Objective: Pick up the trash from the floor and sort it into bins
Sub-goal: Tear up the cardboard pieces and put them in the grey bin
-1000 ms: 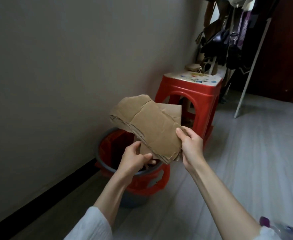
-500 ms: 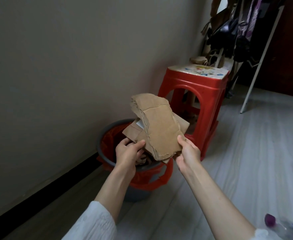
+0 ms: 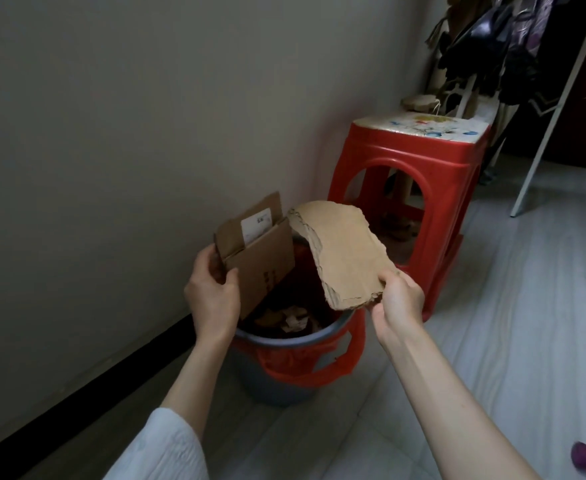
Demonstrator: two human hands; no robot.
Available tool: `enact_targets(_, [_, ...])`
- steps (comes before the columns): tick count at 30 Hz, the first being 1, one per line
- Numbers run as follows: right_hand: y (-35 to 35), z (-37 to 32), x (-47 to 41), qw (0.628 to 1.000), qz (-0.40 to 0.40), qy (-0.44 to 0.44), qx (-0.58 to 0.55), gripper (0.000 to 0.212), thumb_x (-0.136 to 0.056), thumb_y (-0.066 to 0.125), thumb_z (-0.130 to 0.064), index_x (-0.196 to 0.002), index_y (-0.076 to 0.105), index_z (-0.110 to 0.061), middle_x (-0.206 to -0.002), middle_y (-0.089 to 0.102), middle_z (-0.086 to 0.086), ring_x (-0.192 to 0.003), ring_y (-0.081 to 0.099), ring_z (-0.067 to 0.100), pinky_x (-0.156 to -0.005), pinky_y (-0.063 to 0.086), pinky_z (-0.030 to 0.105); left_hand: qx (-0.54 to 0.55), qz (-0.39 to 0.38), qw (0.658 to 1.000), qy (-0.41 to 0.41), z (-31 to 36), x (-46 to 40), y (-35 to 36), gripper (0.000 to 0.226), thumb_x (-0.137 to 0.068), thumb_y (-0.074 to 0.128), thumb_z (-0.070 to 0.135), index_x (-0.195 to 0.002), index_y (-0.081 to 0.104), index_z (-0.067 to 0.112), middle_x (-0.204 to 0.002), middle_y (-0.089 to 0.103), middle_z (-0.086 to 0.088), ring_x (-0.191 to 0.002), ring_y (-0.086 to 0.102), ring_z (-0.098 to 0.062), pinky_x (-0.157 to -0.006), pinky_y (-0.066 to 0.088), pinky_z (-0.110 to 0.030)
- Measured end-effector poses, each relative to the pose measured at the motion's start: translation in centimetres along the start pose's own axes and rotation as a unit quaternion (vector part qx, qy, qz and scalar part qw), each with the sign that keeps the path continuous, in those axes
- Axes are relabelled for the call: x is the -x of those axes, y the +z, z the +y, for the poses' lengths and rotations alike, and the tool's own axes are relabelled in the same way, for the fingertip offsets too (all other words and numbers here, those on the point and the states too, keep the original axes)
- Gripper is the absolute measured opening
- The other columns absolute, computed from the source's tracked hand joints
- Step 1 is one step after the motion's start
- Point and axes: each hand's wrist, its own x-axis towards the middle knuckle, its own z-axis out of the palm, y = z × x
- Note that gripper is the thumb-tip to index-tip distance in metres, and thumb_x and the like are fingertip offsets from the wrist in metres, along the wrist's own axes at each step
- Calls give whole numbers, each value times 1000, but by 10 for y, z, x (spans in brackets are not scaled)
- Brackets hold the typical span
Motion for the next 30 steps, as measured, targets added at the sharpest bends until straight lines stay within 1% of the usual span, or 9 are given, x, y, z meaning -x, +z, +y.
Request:
enact_targets(2, [0,-1,-5,1000,16,-17,-12,35,-87,43,7,-117,58,-1,-114,65,15,-104,63,27,-97,49,43,-53,-32,995,83,-4,-6,3,41,-85,57,-2,-121,57,18,-109,61,8,-101,55,-5,-90,44,-22])
enact_targets(4, [-3,-1,-13,998,38,-44,-14,38,-86,43,6,-120,56,-4,-116,64,13,-105,62,25,-98,49,42,-117,-66,982,135,-17,-12,6,42,-83,57,-4,-120,58,15,-112,64,2,-104,58,-11,-94,46,-27])
enact_targets(8, [-11,0,-28,996,64,-64,-21,41,-86,43,5,-123,55,-8,-115,64,9,-105,62,23,-97,49,42,-229,-121,949,179,-40,-4,23,43,-83,57,-5,-122,59,12,-110,64,-7,-102,61,-23,-87,46,-27])
enact_targets(10, [-13,1,-32,995,71,-66,-24,39,-86,42,5,-120,56,-10,-113,64,9,-103,62,23,-95,50,40,-267,-128,939,174,-43,5,33,43,-85,56,-2,-124,58,15,-105,63,-7,-96,62,-26,-76,48,-30])
enact_targets(13, [-15,5,-36,995,76,-62,-18,37,-87,43,4,-116,57,-14,-113,64,7,-103,62,21,-92,51,37,-330,-93,923,176,-41,0,41,42,-85,56,1,-124,58,16,-99,63,-10,-90,62,-31,-64,49,-38])
enact_targets(17, [-15,14,-40,996,74,-46,-10,40,-88,43,3,-121,56,-17,-114,63,3,-106,60,21,-97,48,38,-372,-122,905,167,-36,-20,48,43,-85,51,0,-125,57,18,-104,63,-12,-94,61,-35,-68,49,-42])
enact_targets(21, [-15,17,-43,997,72,-36,-9,41,-90,43,2,-125,54,-17,-112,62,0,-105,60,19,-94,48,34,-424,-218,866,153,-41,-25,53,47,-85,50,1,-125,55,25,-114,63,-5,-102,60,-28,-76,50,-38])
enact_targets(25, [-16,17,-46,997,75,-37,0,41,-90,43,0,-124,53,-20,-116,61,0,-109,59,19,-99,47,37,-436,-311,834,129,-45,-22,59,44,-85,51,1,-117,60,29,-102,67,0,-94,63,-21,-69,52,-33])
enact_targets(30, [-15,18,-47,997,60,-40,5,37,-92,44,-1,-119,55,-24,-115,62,-3,-110,58,18,-100,46,37,-450,-385,793,143,-47,-22,63,43,-86,54,2,-117,58,31,-101,67,1,-90,63,-17,-67,52,-28])
